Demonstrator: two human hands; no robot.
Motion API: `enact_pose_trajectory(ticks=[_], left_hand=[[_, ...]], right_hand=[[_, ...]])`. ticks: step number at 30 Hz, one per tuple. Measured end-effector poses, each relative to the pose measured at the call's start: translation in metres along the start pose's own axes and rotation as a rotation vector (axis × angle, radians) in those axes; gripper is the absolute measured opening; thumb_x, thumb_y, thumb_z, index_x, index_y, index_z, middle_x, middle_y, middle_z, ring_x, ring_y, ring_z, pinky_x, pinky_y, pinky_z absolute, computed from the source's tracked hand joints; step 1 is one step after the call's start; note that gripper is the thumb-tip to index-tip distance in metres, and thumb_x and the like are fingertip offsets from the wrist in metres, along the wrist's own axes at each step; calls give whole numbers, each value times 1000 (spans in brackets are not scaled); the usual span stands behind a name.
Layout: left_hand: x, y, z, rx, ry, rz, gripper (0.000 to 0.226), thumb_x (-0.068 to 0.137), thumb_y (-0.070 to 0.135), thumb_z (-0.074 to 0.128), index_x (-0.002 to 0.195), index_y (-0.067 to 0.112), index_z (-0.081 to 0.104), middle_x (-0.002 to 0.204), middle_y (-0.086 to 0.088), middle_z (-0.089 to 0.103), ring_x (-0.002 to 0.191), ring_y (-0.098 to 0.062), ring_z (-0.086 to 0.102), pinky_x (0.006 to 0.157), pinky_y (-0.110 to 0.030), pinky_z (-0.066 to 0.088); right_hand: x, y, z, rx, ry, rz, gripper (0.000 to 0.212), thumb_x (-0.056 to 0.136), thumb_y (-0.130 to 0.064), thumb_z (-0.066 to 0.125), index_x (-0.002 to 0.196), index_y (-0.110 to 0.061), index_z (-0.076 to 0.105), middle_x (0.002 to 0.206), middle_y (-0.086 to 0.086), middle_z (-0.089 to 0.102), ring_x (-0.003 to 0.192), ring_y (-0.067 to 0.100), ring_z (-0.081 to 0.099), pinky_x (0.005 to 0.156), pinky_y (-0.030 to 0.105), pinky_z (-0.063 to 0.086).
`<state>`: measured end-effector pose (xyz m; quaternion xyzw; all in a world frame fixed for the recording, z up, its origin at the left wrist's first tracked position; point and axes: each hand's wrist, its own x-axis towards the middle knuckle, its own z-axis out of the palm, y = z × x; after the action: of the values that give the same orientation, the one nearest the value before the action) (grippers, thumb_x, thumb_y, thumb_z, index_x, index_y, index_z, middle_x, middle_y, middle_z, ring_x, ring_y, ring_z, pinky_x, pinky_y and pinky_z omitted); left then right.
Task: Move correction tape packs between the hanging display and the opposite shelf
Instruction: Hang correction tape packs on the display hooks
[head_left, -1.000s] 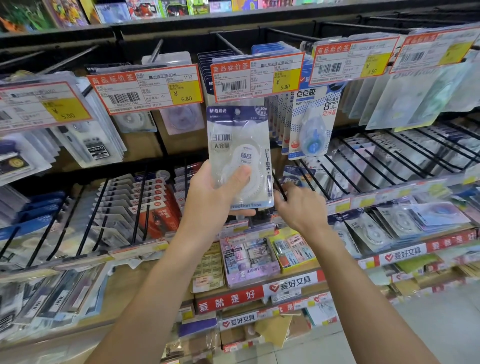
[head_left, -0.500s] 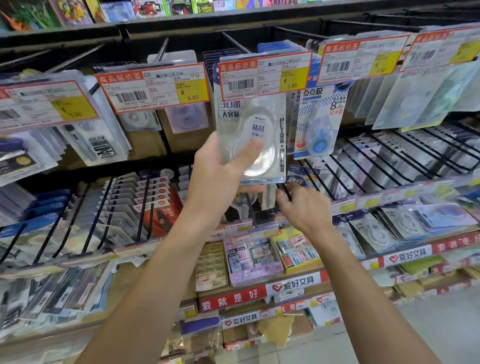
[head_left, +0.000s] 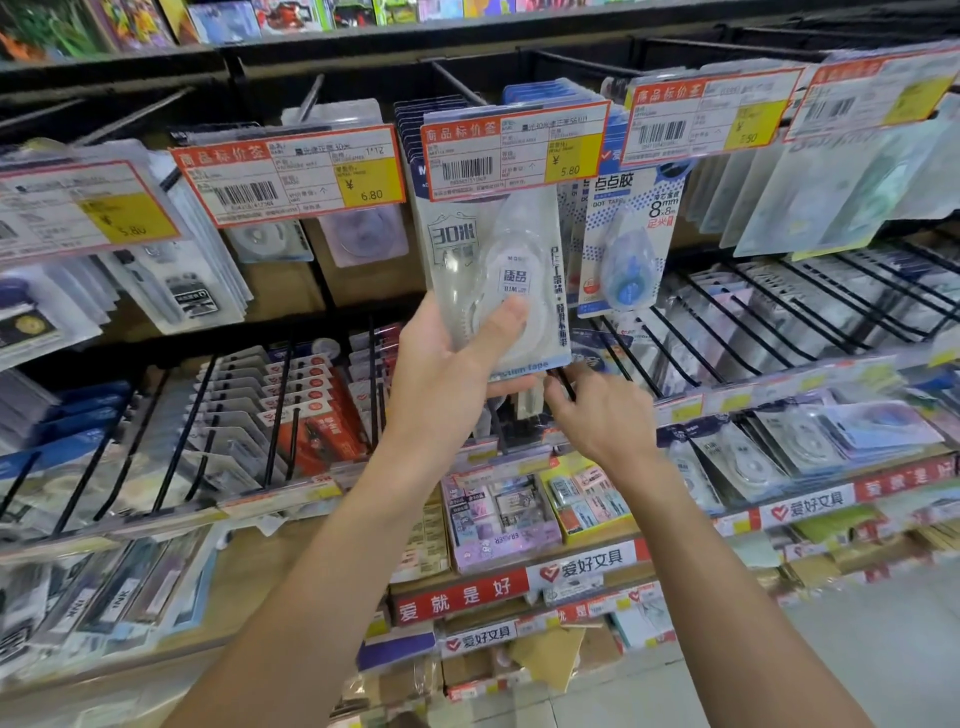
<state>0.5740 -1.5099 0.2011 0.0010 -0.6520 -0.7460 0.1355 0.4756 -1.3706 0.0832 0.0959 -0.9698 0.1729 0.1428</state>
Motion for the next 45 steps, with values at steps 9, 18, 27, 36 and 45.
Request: enact_pose_trajectory(ticks=[9,18,27,36,45], left_hand=[[17,-14,-7,89,29,-25,41,95,23,69,134,20,59,119,5,72,103,-18,73,65,-35,63],[8,-6,-2,31,68,32,33,94,28,68,126,19,63,112,1,75,96,-19,74,55,-29,61],[8,-10,-11,26,13,-59,34,94,25,68,127,17,63,112,1,76,95,-21,75,61,-32,63],[12,-2,-10,71,-4,-4,27,93,23,70,120,17,66,108,-2,76,90,-20,76,55,-28,61],[8,-9,-7,1,-56,-47,28,95,21,68,122,16,64,106,-4,77,88,-25,76,60,-32,63]], right_hand=[[1,1,0,13,-4,-18,43,102,-43,41,103,-8,67,88,18,72,86,37,67,62,34,30],[-1,1,1,-1,12,-19,43,102,-44,41,105,-10,68,88,18,73,87,36,68,63,34,32],[2,4,4,-11,-19,-28,45,103,-47,37,98,-11,63,87,15,72,86,36,67,61,35,30],[2,4,2,-25,-44,-50,46,103,-48,37,107,-11,64,91,15,72,90,36,67,62,34,30],[1,4,2,-12,-60,-43,48,103,-50,34,108,-12,64,93,14,72,92,36,67,63,34,32]])
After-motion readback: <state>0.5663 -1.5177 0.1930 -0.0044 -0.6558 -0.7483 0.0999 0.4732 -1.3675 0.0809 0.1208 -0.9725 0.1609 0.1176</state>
